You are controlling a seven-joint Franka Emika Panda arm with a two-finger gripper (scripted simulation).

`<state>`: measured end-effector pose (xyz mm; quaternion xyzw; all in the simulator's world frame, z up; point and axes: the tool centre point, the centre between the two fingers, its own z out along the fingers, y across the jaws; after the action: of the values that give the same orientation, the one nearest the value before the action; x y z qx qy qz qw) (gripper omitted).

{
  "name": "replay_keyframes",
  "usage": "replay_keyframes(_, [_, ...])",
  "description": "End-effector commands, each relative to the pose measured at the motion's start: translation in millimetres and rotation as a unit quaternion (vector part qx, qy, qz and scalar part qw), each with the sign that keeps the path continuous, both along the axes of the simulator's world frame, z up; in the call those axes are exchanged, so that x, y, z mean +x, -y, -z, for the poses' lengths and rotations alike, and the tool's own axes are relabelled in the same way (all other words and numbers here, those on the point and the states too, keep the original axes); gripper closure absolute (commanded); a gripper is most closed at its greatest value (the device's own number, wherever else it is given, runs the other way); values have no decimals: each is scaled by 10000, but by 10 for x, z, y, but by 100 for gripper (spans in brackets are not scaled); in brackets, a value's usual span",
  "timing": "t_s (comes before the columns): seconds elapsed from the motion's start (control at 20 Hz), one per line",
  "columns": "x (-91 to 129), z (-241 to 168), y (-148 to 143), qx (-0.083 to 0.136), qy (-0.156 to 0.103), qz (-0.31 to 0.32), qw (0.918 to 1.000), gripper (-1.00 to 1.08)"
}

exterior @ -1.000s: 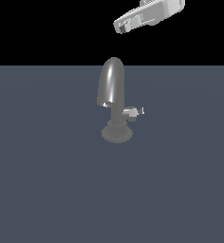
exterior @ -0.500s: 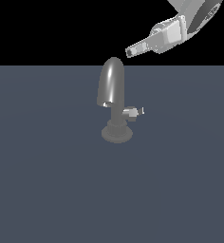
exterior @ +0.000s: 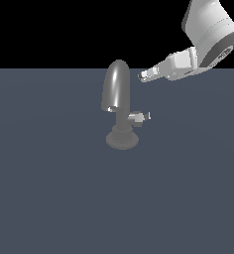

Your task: Turn on the faucet by rotating a designated handle.

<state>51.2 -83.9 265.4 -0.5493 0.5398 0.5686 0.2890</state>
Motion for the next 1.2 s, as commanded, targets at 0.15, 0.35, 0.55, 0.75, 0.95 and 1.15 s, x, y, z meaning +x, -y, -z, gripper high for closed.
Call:
replay_keyframes(0.15, [-7,362,109,273,-576,560,9964,108])
replay_keyframes(0.35, [-49,619,168,459,-974,950,9896,108])
replay_keyframes(0.55, [-95,792,197,585,-1237,1211,9832,108])
replay_keyframes(0.75, [-128,894,210,660,-1394,1367,9785,108])
replay_keyframes(0.95, [-142,931,213,688,-1450,1423,9767,108])
replay_keyframes(1.15, [-135,908,208,674,-1413,1388,9779,108])
